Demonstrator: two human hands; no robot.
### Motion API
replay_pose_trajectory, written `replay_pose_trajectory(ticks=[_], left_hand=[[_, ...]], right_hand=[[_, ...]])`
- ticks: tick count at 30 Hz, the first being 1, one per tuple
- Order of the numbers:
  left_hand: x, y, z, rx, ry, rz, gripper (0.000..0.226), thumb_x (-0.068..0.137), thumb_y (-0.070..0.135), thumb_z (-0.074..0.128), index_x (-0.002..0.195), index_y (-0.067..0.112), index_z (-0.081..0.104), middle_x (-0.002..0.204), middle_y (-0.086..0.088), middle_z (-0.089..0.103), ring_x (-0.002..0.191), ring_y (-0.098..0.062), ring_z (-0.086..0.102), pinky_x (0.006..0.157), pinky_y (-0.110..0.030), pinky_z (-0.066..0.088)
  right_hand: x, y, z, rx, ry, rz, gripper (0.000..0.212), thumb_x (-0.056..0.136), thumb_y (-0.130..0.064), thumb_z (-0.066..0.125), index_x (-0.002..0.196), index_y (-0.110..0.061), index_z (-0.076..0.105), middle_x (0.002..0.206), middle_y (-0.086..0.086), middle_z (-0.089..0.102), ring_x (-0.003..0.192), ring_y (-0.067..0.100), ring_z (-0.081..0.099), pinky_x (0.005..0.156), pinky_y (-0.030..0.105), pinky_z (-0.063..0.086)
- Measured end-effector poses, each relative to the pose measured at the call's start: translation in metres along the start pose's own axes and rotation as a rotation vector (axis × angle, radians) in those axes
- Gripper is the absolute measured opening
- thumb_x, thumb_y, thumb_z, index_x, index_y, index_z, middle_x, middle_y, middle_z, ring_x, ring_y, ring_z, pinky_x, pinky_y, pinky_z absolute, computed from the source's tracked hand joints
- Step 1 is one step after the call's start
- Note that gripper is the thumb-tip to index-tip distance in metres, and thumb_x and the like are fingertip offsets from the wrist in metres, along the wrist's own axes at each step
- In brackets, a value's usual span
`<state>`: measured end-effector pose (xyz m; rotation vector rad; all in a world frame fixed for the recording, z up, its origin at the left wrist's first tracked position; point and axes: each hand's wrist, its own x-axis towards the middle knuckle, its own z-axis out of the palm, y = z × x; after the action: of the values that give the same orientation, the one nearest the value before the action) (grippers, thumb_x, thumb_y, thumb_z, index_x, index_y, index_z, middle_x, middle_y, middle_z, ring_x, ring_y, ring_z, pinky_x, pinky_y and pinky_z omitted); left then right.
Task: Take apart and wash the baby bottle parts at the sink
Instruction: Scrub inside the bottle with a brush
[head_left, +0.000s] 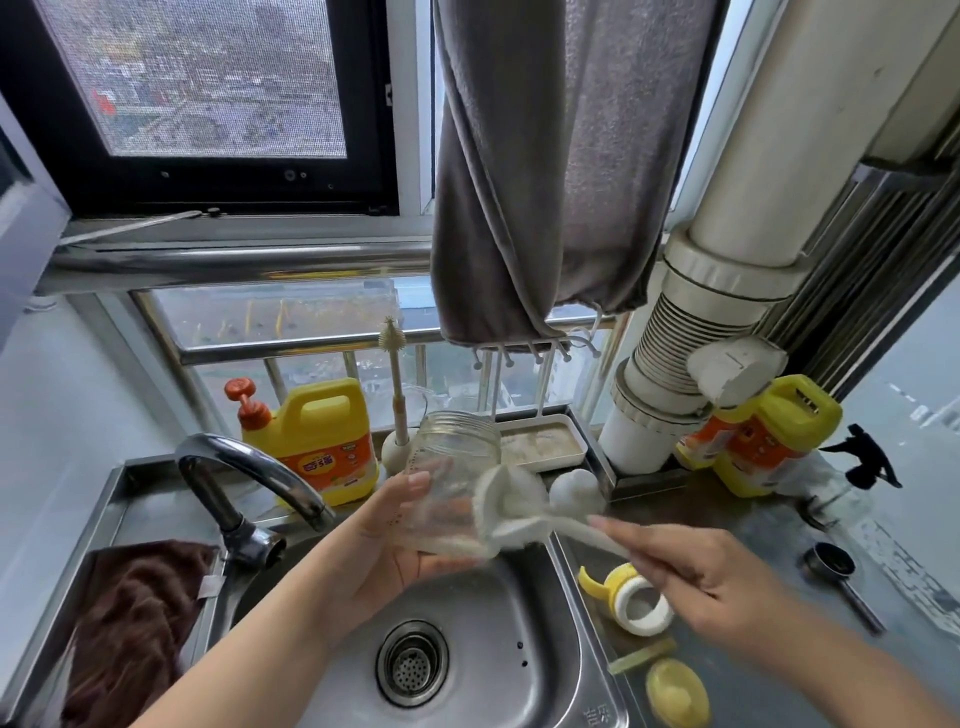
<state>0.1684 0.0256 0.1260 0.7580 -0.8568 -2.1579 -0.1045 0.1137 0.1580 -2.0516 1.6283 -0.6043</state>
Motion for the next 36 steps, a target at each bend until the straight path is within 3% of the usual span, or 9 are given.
replay_pose_trajectory(ticks=[5,8,11,13,15,19,24,31,36], left_hand=[[0.002,-0.004,0.002,-0.113,-0.009,-0.013,0.098,0.045,0.036,0.092,0.130,0.009,0.053,0.120,-0.026,0.061,0.096,-0.037,0.066,0.069,-0.045,0.058],[0.002,0.000,0.004,-0.101,-0.010,-0.009,0.086,0.050,0.042,0.090,0.126,0.013,0.060,0.125,-0.022,0.060,0.103,-0.039,0.064,0.077,-0.051,0.057],[0.002,0.002,0.006,-0.051,0.065,0.002,0.069,0.069,0.045,0.079,0.126,0.015,0.057,0.120,-0.022,0.063,0.101,-0.041,0.065,0.074,-0.050,0.057],[0.004,0.002,0.007,-0.030,0.111,-0.004,0.051,0.083,0.039,0.058,0.128,0.016,0.053,0.115,-0.020,0.066,0.097,-0.040,0.066,0.071,-0.048,0.058],[0.004,0.002,0.008,-0.011,0.128,-0.012,0.048,0.085,0.039,0.056,0.128,0.016,0.053,0.116,-0.017,0.067,0.099,-0.038,0.066,0.071,-0.048,0.058],[0.003,0.005,0.008,0.066,0.050,-0.049,0.083,0.049,0.038,0.091,0.120,0.009,0.058,0.116,-0.024,0.064,0.093,-0.037,0.068,0.071,-0.040,0.060],[0.004,0.007,0.002,0.036,-0.010,-0.056,0.092,0.045,0.028,0.093,0.128,0.017,0.054,0.120,-0.025,0.061,0.093,-0.038,0.067,0.063,-0.040,0.060],[0.005,0.004,0.003,-0.052,-0.012,-0.075,0.099,0.036,0.027,0.096,0.125,0.012,0.057,0.118,-0.027,0.062,0.087,-0.041,0.068,0.060,-0.041,0.060],[0.007,0.007,0.003,-0.067,-0.008,-0.059,0.098,0.036,0.025,0.096,0.125,0.012,0.058,0.118,-0.026,0.063,0.092,-0.043,0.066,0.060,-0.043,0.060]], right_hand=[[0.010,0.000,0.003,0.093,0.049,0.058,0.058,0.096,-0.018,0.053,0.119,-0.070,0.043,0.108,0.003,0.069,0.093,0.015,0.065,0.077,0.031,0.051],[0.013,-0.009,0.009,0.132,0.061,0.034,0.064,0.096,-0.015,0.053,0.117,-0.073,0.040,0.101,-0.004,0.070,0.071,0.008,0.060,0.065,0.017,0.044],[0.013,-0.008,0.009,0.140,0.061,0.046,0.058,0.096,-0.019,0.052,0.119,-0.071,0.041,0.106,-0.002,0.069,0.079,0.004,0.062,0.070,0.021,0.046],[0.013,-0.009,0.009,0.140,0.057,0.039,0.057,0.096,-0.018,0.053,0.117,-0.070,0.045,0.098,-0.008,0.070,0.068,0.001,0.057,0.063,0.013,0.042],[0.014,-0.011,0.010,0.135,0.050,0.038,0.060,0.096,-0.017,0.053,0.114,-0.073,0.044,0.090,-0.016,0.068,0.065,-0.002,0.055,0.061,0.010,0.039],[0.016,-0.012,0.018,0.164,0.045,0.021,0.059,0.096,-0.021,0.052,0.118,-0.074,0.039,0.114,-0.028,0.063,0.104,-0.003,0.059,0.084,0.012,0.045],[0.008,-0.013,0.021,0.106,-0.027,-0.043,0.056,0.093,-0.021,0.053,0.123,-0.068,0.041,0.081,-0.015,0.060,0.069,0.002,0.055,0.060,0.009,0.036],[0.015,0.004,0.003,0.012,0.068,0.016,0.063,0.095,-0.019,0.052,0.122,-0.074,0.033,0.086,-0.015,0.064,0.068,0.005,0.056,0.057,0.016,0.042],[0.010,-0.009,0.010,0.056,-0.061,-0.053,0.054,0.095,-0.025,0.052,0.124,-0.069,0.039,0.086,-0.014,0.062,0.072,0.007,0.055,0.064,0.018,0.042]])
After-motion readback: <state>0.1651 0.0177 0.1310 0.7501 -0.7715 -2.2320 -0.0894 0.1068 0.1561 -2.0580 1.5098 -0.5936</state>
